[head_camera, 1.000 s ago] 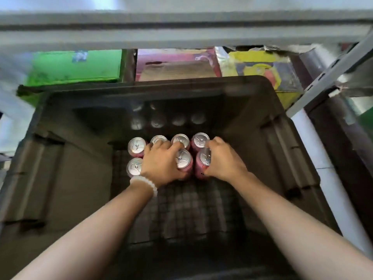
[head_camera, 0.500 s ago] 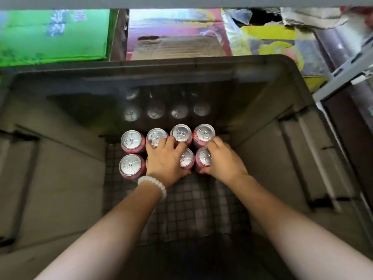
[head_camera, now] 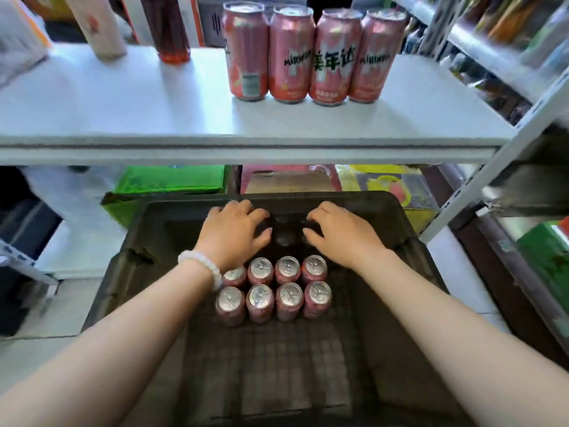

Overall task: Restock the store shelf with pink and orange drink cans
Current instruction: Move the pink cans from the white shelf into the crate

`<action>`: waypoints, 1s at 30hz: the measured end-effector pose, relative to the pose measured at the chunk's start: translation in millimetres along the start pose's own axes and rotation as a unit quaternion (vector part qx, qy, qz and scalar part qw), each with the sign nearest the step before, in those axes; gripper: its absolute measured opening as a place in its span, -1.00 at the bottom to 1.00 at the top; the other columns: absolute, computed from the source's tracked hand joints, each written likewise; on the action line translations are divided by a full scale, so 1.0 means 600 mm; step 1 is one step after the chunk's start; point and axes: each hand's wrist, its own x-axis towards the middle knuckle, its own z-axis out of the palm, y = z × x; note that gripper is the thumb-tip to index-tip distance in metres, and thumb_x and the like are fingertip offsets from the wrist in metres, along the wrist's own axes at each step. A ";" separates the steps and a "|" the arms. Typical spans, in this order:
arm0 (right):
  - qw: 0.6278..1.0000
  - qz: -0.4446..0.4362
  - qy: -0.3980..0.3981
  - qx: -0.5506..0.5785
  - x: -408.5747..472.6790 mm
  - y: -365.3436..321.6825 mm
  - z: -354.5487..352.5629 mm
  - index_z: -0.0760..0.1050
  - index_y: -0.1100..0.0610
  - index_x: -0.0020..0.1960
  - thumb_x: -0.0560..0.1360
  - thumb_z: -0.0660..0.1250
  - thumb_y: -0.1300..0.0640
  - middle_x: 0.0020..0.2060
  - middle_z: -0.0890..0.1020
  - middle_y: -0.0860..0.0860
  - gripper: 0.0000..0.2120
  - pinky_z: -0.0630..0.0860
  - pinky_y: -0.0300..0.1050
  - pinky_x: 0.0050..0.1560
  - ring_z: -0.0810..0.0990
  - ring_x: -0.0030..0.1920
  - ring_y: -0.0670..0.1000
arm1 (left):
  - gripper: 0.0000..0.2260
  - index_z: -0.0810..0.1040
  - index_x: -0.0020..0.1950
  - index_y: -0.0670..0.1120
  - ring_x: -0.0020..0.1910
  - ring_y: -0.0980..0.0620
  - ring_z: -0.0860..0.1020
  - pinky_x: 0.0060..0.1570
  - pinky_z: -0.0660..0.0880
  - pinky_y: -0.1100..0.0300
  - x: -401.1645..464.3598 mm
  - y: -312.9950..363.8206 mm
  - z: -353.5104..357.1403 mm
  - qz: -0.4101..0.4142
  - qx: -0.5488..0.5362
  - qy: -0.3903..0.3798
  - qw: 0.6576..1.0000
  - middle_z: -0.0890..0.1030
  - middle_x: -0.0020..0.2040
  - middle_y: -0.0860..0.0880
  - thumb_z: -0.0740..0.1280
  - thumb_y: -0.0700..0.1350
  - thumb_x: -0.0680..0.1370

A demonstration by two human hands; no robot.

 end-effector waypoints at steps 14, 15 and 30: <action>0.975 -0.079 0.203 -0.041 0.160 -0.092 -0.310 0.48 0.13 0.18 0.52 0.25 -0.03 0.13 0.50 0.08 -0.68 0.45 0.00 0.07 0.47 0.16 0.14 | -0.49 0.52 0.28 0.08 0.16 -0.14 0.48 0.03 0.42 0.03 0.129 -0.097 -0.297 -0.002 -0.012 0.218 0.976 0.56 0.20 -0.04 0.11 0.24 0.43; 0.974 -0.076 0.206 -0.049 0.176 -0.091 -0.325 0.47 0.13 0.19 0.52 0.25 -0.03 0.15 0.49 0.09 -0.67 0.43 0.00 0.08 0.46 0.17 0.15 | -0.46 0.49 0.30 0.11 0.20 -0.13 0.46 0.06 0.40 0.01 0.145 -0.101 -0.310 -0.012 -0.012 0.209 0.978 0.54 0.23 -0.03 0.09 0.27 0.41; 0.986 -0.043 0.126 -0.097 0.286 -0.045 -0.334 0.37 0.11 0.34 0.41 0.33 -0.14 0.24 0.45 0.09 -0.42 0.07 0.21 0.42 0.45 0.25 0.15 | -0.48 0.46 0.27 0.17 0.22 -0.07 0.42 0.16 0.38 -0.04 0.283 -0.105 -0.327 -0.049 -0.083 0.130 0.987 0.47 0.18 0.00 0.44 0.14 0.32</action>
